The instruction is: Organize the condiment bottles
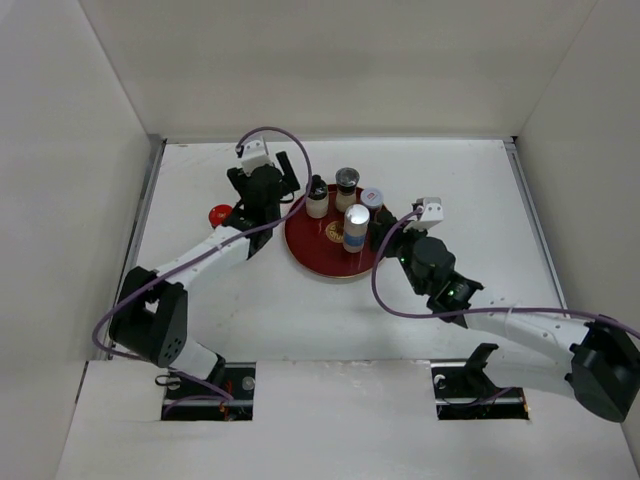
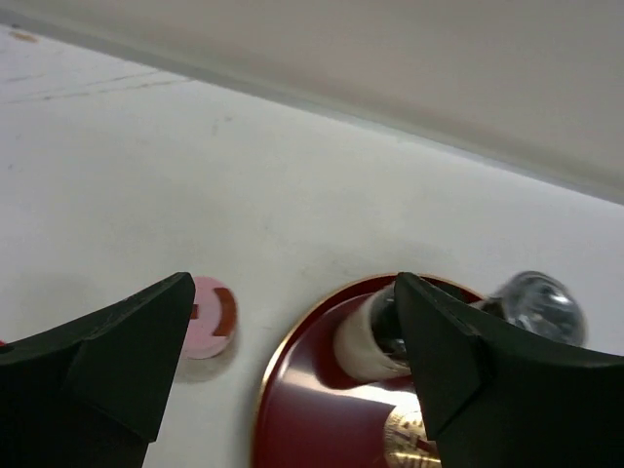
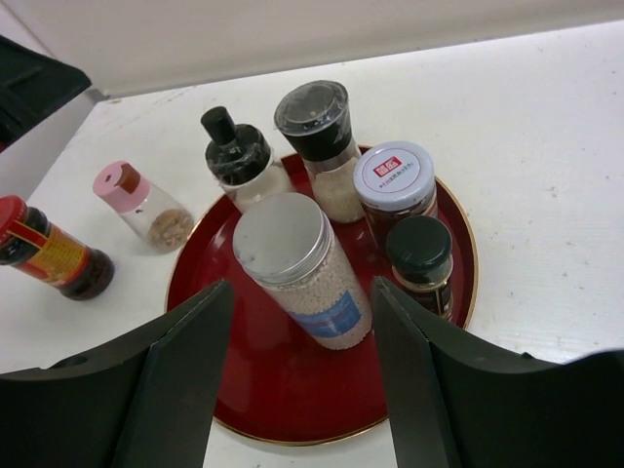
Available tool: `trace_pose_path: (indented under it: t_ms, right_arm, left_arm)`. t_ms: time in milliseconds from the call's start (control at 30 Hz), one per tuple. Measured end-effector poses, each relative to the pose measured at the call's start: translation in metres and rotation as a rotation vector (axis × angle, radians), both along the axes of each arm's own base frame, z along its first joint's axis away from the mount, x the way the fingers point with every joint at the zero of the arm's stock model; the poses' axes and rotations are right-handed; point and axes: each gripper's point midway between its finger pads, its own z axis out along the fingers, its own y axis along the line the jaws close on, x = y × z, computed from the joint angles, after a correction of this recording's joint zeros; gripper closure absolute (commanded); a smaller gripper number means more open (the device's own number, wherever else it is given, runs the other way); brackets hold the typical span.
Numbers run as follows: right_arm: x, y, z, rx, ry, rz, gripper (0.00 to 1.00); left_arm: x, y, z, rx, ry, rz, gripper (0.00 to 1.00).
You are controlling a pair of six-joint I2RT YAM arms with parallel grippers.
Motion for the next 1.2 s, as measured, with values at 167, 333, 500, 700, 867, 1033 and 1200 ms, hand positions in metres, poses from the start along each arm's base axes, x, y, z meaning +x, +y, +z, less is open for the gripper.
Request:
trace_pose_path:
  t_ms: [167, 333, 500, 700, 867, 1033, 1200]
  right_arm:
    - [0.001, 0.001, -0.005, -0.011, 0.011, 0.000, 0.34]
    - [0.001, 0.001, -0.005, -0.011, 0.011, 0.000, 0.34]
    - [0.001, 0.001, -0.005, -0.011, 0.010, 0.000, 0.34]
    - [0.001, 0.001, -0.005, -0.011, 0.011, 0.000, 0.33]
    - [0.001, 0.001, -0.006, -0.013, 0.012, 0.000, 0.33]
    - [0.002, 0.002, -0.009, -0.018, 0.017, 0.000, 0.33]
    - [0.002, 0.002, -0.009, -0.018, 0.017, 0.000, 0.33]
  left_arm:
    - [0.007, 0.025, -0.039, 0.049, 0.110, 0.062, 0.23]
    - [0.006, 0.032, -0.070, 0.085, 0.194, 0.076, 0.29]
    - [0.008, 0.042, -0.083, 0.088, 0.230, 0.102, 0.33]
    - [0.016, 0.053, -0.102, 0.089, 0.274, 0.137, 0.41]
    - [0.020, 0.049, -0.111, 0.088, 0.294, 0.126, 0.61]
    - [0.016, 0.039, -0.103, 0.084, 0.281, 0.102, 0.65]
    - [0.000, 0.026, -0.055, 0.041, 0.185, 0.060, 0.65]
